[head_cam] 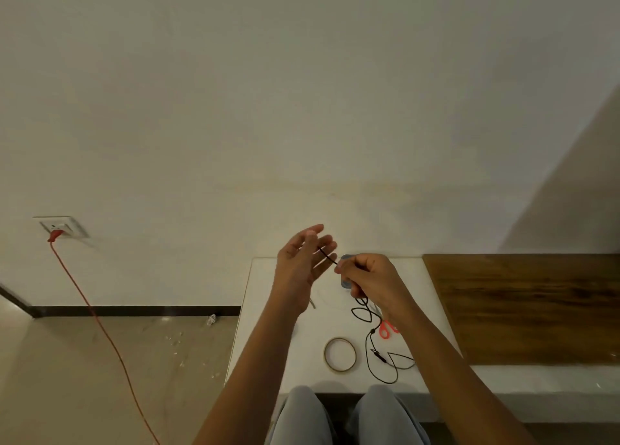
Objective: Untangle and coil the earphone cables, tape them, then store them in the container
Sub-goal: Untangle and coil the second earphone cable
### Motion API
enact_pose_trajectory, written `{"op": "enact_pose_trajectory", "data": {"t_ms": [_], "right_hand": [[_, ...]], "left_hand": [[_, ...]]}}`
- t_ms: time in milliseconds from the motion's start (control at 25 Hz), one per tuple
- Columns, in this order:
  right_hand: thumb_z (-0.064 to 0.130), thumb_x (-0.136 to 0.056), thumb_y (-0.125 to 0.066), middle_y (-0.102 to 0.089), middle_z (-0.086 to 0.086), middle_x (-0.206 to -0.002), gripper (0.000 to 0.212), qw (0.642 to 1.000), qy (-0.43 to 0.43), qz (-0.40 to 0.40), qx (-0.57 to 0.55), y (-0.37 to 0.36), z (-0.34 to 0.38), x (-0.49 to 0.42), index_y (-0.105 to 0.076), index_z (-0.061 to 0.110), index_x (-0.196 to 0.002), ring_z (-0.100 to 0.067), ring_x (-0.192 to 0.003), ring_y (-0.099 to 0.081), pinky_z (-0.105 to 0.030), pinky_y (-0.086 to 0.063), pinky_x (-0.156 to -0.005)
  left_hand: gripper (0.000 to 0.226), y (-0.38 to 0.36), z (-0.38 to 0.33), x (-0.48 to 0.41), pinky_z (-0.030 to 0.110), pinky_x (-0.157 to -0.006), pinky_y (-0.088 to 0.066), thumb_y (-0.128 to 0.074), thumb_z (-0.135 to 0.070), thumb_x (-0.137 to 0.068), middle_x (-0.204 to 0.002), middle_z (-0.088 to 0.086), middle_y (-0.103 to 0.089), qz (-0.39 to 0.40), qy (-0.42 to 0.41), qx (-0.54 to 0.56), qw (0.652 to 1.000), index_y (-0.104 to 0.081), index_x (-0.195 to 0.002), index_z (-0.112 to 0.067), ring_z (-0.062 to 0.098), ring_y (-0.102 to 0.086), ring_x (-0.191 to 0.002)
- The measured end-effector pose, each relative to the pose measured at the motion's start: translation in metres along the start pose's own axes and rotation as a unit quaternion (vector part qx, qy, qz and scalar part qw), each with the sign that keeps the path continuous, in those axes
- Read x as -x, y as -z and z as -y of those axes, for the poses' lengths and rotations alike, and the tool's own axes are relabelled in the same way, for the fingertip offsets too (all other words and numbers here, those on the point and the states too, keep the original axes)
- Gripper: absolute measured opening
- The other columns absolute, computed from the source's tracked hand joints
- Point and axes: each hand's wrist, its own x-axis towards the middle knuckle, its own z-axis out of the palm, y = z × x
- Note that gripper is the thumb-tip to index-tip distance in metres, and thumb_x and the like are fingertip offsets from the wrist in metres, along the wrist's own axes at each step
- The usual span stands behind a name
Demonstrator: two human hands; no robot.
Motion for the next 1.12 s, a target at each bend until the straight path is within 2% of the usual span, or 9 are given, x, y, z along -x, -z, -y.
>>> {"op": "enact_pose_trajectory", "data": {"t_ms": [160, 280, 440, 560, 640, 840, 960, 1040, 1120], "right_hand": [[0.020, -0.091, -0.061, -0.062, -0.005, -0.065, 0.021, 0.999, -0.044, 0.011, -0.023, 0.003, 0.004, 0.000, -0.070, 0.004, -0.083, -0.014, -0.052, -0.053, -0.023, -0.049, -0.051], [0.020, -0.093, -0.059, -0.063, -0.003, -0.064, 0.022, 0.994, -0.061, 0.092, -0.014, 0.017, 0.001, 0.005, -0.071, 0.003, -0.087, -0.012, -0.052, -0.056, -0.022, -0.051, -0.054], [0.017, -0.097, -0.050, -0.065, -0.004, -0.065, 0.024, 0.988, -0.036, 0.149, 0.016, 0.033, -0.004, 0.013, -0.067, 0.007, -0.083, -0.021, -0.068, -0.069, -0.026, -0.055, -0.071], [0.017, -0.099, -0.047, -0.066, -0.004, -0.070, 0.024, 0.984, -0.052, 0.167, 0.023, 0.040, -0.006, 0.018, -0.066, 0.007, -0.087, -0.016, -0.059, -0.065, -0.024, -0.053, -0.060], [0.018, -0.099, -0.046, -0.065, -0.003, -0.070, 0.026, 0.983, -0.053, 0.177, 0.017, 0.042, -0.007, 0.019, -0.067, 0.006, -0.090, -0.010, -0.047, -0.050, -0.021, -0.045, -0.051], [0.019, -0.098, -0.048, -0.048, 0.002, -0.054, 0.027, 0.983, -0.057, 0.177, 0.000, 0.043, -0.005, 0.017, -0.070, 0.005, -0.090, -0.005, -0.045, -0.038, -0.019, -0.036, -0.047], [0.019, -0.098, -0.049, -0.050, -0.002, -0.057, 0.024, 0.986, -0.045, 0.162, -0.006, 0.034, -0.002, 0.014, -0.071, 0.010, -0.095, -0.004, -0.047, -0.039, -0.019, -0.037, -0.047], [0.017, -0.096, -0.052, -0.056, -0.025, -0.075, 0.022, 0.988, -0.036, 0.147, -0.001, 0.026, -0.002, 0.010, -0.073, 0.017, -0.090, -0.005, -0.049, -0.039, -0.019, -0.037, -0.046], [0.015, -0.094, -0.054, -0.060, -0.033, -0.093, 0.023, 0.992, -0.030, 0.122, 0.010, 0.021, -0.002, 0.006, -0.074, 0.019, -0.084, -0.005, -0.048, -0.040, -0.019, -0.037, -0.045]], "left_hand": [[0.023, -0.002, 0.006, 0.001, 0.024, -0.077, -0.056, -0.053, 0.005, -0.092, -0.092, 0.013, -0.071, 0.081, -0.034, -0.131, 0.987, -0.069, -0.103, -0.007, 0.019, -0.069, -0.089], [0.024, 0.011, -0.003, -0.010, 0.026, -0.077, -0.058, -0.051, 0.010, -0.091, -0.086, 0.012, -0.070, 0.010, -0.067, -0.108, 0.992, -0.068, -0.097, -0.005, 0.020, -0.068, -0.086], [0.020, 0.030, -0.018, -0.022, 0.025, -0.077, -0.057, -0.051, 0.010, -0.091, -0.089, 0.014, -0.068, -0.043, -0.099, -0.045, 0.993, -0.066, -0.101, 0.000, 0.020, -0.068, -0.086], [0.019, 0.042, -0.026, -0.026, 0.025, -0.076, -0.058, -0.052, 0.011, -0.091, -0.089, 0.011, -0.066, -0.100, -0.122, 0.007, 0.987, -0.065, -0.097, -0.001, 0.019, -0.068, -0.083], [0.019, 0.052, -0.030, -0.028, 0.028, -0.078, -0.059, -0.053, 0.011, -0.090, -0.087, 0.009, -0.065, -0.134, -0.129, 0.041, 0.982, -0.065, -0.095, -0.002, 0.018, -0.067, -0.080], [0.023, 0.070, -0.026, -0.032, 0.023, -0.075, -0.059, -0.050, 0.012, -0.092, -0.088, 0.010, -0.064, -0.207, -0.111, 0.085, 0.968, -0.066, -0.091, -0.003, 0.019, -0.064, -0.084], [0.019, 0.061, -0.007, -0.028, 0.026, -0.073, -0.059, -0.049, 0.006, -0.094, -0.090, 0.012, -0.062, -0.198, -0.066, 0.108, 0.972, -0.064, -0.102, -0.004, 0.019, -0.064, -0.084], [0.027, 0.049, 0.006, -0.024, 0.032, -0.075, -0.059, -0.049, 0.000, -0.096, -0.093, 0.013, -0.059, -0.176, -0.027, 0.134, 0.975, -0.054, -0.121, -0.008, 0.021, -0.064, -0.087], [0.038, 0.034, 0.017, -0.018, 0.041, -0.081, -0.055, -0.047, -0.011, -0.099, -0.108, 0.019, -0.056, -0.139, 0.033, 0.131, 0.981, -0.038, -0.136, -0.017, 0.028, -0.062, -0.095]]}}
